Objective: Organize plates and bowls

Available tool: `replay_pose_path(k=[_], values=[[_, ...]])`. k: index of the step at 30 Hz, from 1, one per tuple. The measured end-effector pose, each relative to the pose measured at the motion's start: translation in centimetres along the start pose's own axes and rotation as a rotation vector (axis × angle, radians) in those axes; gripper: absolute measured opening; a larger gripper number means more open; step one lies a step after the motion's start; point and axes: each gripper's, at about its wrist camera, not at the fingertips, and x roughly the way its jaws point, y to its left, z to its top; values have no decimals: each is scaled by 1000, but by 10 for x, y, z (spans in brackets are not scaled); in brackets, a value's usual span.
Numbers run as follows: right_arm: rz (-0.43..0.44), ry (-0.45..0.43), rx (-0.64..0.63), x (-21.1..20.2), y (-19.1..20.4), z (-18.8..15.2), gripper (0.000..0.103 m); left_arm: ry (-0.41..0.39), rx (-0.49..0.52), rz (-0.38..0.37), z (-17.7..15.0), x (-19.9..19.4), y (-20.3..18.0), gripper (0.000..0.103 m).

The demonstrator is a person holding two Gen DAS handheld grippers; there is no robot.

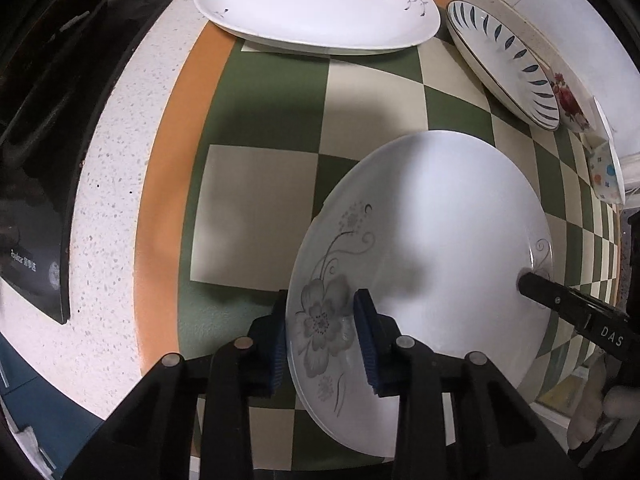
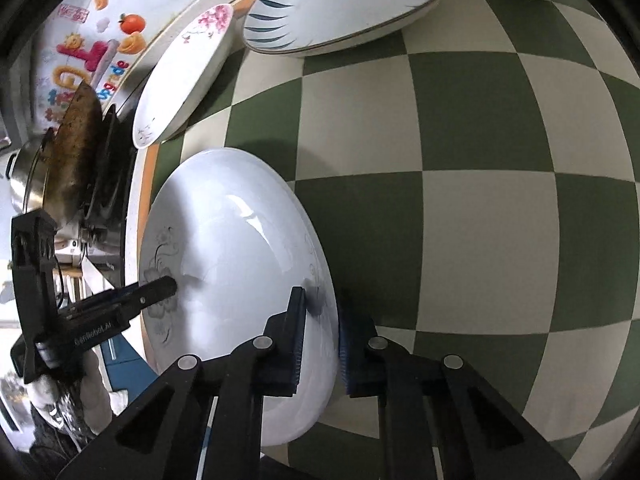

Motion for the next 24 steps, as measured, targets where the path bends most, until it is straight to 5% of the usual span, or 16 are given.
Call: replay_pose_path(k=[10, 24], values=[[33, -38, -9, -38, -25, 3, 15, -46, 36, 15, 5, -22, -53, 29], [-7, -75, 64, -106, -142, 5, 15, -12, 137, -7, 13, 7, -169, 29]])
